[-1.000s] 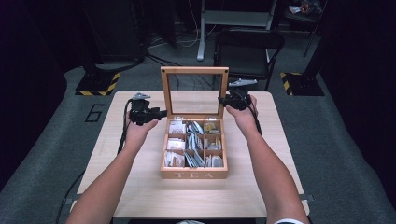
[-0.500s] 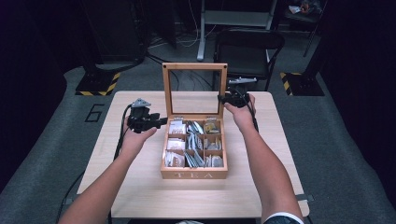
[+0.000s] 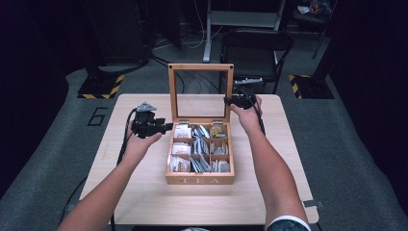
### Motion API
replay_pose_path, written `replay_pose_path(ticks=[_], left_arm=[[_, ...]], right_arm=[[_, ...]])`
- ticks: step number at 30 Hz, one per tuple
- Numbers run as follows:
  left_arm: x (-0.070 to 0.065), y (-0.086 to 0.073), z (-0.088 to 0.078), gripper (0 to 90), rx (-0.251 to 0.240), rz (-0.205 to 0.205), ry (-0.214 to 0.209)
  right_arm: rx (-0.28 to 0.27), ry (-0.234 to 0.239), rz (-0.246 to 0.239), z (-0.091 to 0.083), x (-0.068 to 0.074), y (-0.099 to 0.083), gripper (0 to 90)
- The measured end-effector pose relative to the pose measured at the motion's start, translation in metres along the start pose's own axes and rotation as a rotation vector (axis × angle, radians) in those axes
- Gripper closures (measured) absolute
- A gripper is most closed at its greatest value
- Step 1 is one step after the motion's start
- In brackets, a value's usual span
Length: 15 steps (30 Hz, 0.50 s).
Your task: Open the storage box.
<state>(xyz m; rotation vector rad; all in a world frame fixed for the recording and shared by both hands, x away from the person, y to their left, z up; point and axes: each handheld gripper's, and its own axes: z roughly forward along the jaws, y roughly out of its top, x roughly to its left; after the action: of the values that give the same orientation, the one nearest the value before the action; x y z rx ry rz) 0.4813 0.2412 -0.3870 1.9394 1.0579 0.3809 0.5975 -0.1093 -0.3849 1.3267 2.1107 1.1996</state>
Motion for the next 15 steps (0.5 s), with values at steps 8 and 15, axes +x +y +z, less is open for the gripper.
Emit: replay_pose_path(ticks=[8,15], left_arm=[[0.0013,-0.0018,-0.0009,52.1,0.002,-0.007,0.001],[0.0071,-0.0086,0.0021,50.5,0.003,-0.047,0.012]], right_arm=[[0.012,-0.012,-0.013,-0.0013,0.0019,0.0012,63.5],[0.009,-0.012,-0.011,-0.0022,0.0028,0.0014,56.6]])
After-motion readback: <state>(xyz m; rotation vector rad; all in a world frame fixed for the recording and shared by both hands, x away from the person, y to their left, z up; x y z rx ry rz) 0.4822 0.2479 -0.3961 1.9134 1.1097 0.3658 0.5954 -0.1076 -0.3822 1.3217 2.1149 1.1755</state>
